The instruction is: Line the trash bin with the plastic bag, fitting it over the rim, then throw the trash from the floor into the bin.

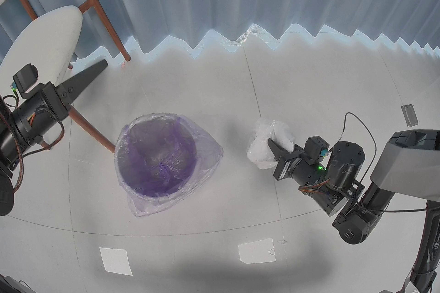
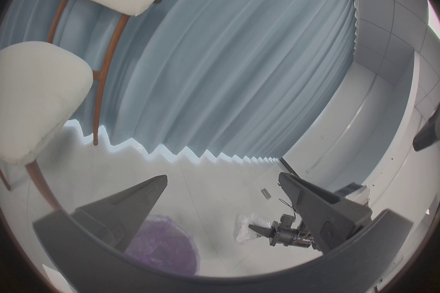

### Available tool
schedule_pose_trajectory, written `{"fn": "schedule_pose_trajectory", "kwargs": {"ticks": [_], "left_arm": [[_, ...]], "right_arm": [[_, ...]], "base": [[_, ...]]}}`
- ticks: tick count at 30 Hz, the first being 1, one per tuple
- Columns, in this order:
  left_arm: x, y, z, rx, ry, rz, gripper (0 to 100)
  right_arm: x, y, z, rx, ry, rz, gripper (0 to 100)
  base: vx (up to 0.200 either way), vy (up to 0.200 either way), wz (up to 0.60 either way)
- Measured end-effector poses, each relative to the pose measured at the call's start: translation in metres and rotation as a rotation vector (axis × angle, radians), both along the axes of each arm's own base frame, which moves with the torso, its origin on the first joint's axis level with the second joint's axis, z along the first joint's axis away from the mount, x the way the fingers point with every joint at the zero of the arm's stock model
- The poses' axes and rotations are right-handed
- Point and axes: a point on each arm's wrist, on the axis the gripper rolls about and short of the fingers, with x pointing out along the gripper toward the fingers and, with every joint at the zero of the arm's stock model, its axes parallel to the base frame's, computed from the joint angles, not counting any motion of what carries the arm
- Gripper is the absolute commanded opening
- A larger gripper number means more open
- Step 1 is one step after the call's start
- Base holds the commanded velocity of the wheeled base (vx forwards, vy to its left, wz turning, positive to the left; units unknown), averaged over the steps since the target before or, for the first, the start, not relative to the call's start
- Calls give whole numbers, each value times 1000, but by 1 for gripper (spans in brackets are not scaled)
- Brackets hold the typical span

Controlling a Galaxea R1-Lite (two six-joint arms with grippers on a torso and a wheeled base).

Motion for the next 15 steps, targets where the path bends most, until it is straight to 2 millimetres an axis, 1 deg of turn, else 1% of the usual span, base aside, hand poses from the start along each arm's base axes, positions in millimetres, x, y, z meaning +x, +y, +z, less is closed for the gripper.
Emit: {"fn": "schedule_pose_trajectory", "kwargs": {"ticks": [4, 7, 13, 15], "left_arm": [[-2, -7, -8, 31, 8, -26, 100], [-5, -17, -16, 49, 24, -62, 100], [-11, -29, -26, 66, 46, -117, 100], [-12, -32, -28, 77, 45, -128, 100]], "right_arm": [[-1, 4, 8, 11, -28, 11, 0], [0, 13, 14, 30, -56, 31, 0], [12, 29, 23, 77, -115, 47, 0], [15, 34, 21, 91, -116, 55, 0]], "base": [[0, 200, 0], [0, 200, 0], [0, 200, 0], [0, 200, 0]]}}
